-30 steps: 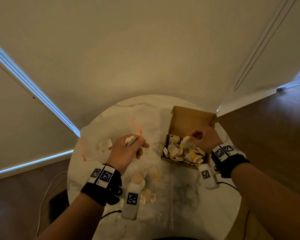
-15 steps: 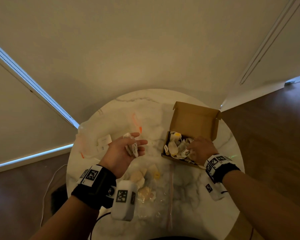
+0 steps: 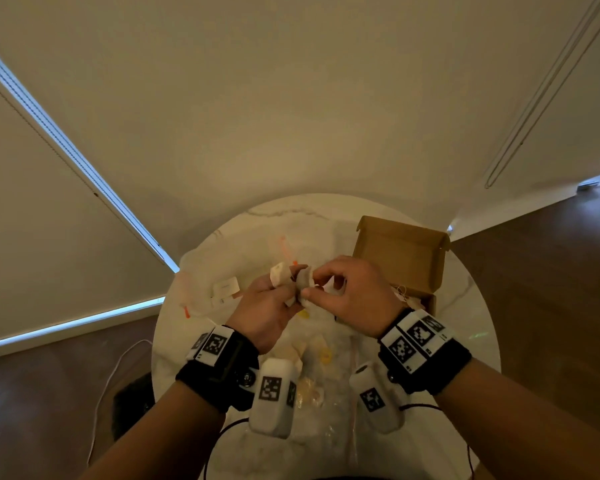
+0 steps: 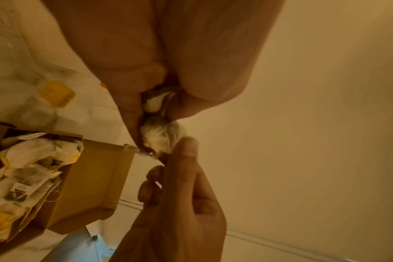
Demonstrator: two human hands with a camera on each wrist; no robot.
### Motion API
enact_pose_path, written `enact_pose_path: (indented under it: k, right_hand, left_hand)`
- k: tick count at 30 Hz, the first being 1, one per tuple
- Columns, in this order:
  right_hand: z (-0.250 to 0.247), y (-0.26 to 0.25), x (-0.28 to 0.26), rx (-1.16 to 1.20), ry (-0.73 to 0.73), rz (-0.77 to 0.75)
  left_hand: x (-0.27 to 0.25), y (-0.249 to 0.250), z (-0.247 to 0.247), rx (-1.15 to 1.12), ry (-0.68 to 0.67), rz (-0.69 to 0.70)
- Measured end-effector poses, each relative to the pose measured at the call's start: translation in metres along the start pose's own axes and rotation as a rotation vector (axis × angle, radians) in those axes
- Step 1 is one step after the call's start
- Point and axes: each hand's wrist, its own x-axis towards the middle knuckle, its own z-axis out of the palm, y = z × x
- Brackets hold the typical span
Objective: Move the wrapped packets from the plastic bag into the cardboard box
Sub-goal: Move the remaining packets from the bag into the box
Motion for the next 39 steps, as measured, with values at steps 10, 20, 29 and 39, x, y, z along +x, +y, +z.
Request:
enact_pose_path:
  k: [10,20,29,39]
  right_hand:
    - [-0.007,-0.011,0.001,0.251,0.091,0.105]
    - [-0.017,-0.010,-0.008,0.006,0.043,-0.215]
    - [-0.030,-0.002,0.002,0.292,0.186,0.061]
    - [-0.021,0.001,-0.006,0.231,0.103,0.219]
  left_hand:
    - [-0.012,0.001,-0.001,0.123,0.040,0.122]
    - [-0.016,0.016,0.000,0.001,0.013,0.036]
    - [-0.013,0.015,-0.010,0.353,0.047,0.110]
    - [-0.011,0.026,-0.008,0.614,0.049,0.359]
